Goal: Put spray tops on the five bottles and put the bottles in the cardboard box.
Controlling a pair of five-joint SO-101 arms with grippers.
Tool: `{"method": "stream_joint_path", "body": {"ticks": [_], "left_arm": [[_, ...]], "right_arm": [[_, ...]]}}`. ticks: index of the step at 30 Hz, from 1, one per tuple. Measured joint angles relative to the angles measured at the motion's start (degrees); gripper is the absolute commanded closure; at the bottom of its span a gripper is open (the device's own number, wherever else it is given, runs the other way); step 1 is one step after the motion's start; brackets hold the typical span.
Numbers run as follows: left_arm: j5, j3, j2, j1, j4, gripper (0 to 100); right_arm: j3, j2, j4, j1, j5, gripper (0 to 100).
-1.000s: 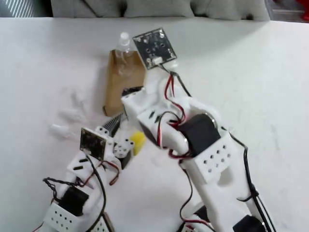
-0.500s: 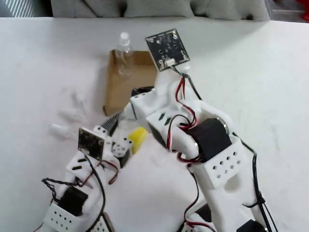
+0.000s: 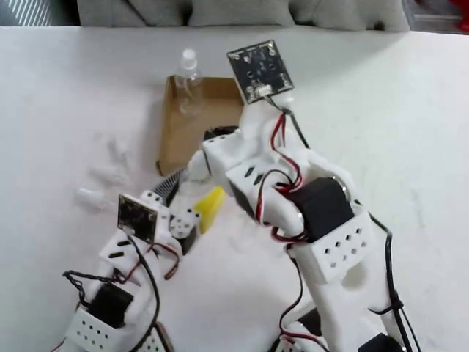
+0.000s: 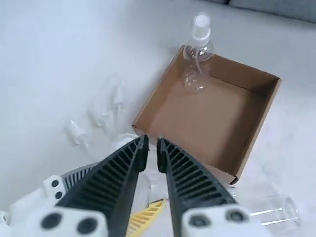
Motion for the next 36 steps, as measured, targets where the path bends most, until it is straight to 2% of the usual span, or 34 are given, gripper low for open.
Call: {"method": "stream_joint_path", "body": {"ticks": [9,14,21,25,32,36], "left_arm": [[0.0,1.58,0.0,-0.26,-4.4,98],[0.0,1.67,-0.09,-2.64,-7.56,98],[0.0,1.67,-0.09,-6.77,-18.55,98],[0.0,1.41,-0.09,-9.41,-25.67,98],[0.0,-4.4,-0.09,-11.25,-25.93,98],[0.0,-6.51,-0.09,-11.25,-25.93,98]], "right_arm": [[0.0,0.0,-1.93,12.22,0.0,98.1],[1.14,0.0,4.48,17.85,0.0,98.1],[14.77,0.0,8.18,23.74,0.09,98.1],[25.41,0.09,2.55,27.34,0.09,98.1],[44.57,0.09,-15.21,31.65,0.09,98.1],[49.23,0.09,-20.84,33.49,0.09,98.1]]}}
